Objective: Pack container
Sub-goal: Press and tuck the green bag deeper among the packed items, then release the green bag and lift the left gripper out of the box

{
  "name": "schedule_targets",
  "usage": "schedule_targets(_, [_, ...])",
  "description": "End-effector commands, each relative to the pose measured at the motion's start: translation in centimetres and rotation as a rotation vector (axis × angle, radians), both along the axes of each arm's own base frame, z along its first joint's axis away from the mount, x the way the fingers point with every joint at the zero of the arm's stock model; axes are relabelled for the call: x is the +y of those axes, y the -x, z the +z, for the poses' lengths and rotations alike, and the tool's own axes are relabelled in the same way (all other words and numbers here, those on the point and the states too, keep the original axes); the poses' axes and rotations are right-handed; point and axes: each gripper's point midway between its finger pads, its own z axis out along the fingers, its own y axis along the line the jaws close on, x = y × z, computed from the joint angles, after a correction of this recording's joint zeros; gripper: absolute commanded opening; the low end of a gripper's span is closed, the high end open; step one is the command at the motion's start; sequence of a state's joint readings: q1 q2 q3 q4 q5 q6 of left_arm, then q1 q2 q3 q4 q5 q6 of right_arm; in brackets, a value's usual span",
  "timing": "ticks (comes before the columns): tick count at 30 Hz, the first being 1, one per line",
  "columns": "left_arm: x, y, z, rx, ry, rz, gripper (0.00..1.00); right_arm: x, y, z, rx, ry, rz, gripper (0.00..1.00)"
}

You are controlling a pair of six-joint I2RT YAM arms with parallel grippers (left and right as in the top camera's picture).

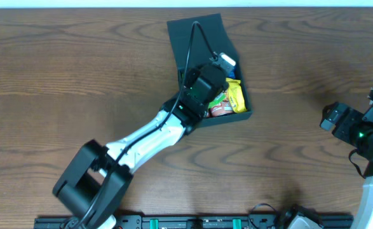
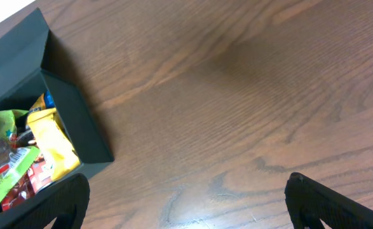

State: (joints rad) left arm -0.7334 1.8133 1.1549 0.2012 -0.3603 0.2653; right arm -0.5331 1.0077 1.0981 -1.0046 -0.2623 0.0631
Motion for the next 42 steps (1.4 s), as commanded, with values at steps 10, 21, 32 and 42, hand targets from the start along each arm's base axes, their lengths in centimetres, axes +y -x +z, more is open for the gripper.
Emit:
schedule_targets(10, [-0.8,1.5,-9.3,0.217,0.026,-0.020,0.05,-0.2,0.0,0.1,-0.003,0.004,0.003,0.99])
schedule_targets(21, [-0.2,1.1,-1.6,0.022,0.000,0.012,0.06,-0.2,0.0,0.1,-0.003,0.004,0.003,0.99])
schedule_targets(32, [-1.4,2.8,-5.1,0.114,0.007,-0.037,0.06,-0.2,0.0,0.1,-0.003,0.004,0.003,0.99])
schedule_targets(42, [-2.2,4.7,-8.4,0.156,0.057,-0.088,0.06,-0.2,0.0,0.1,-0.003,0.004,0.003,0.99])
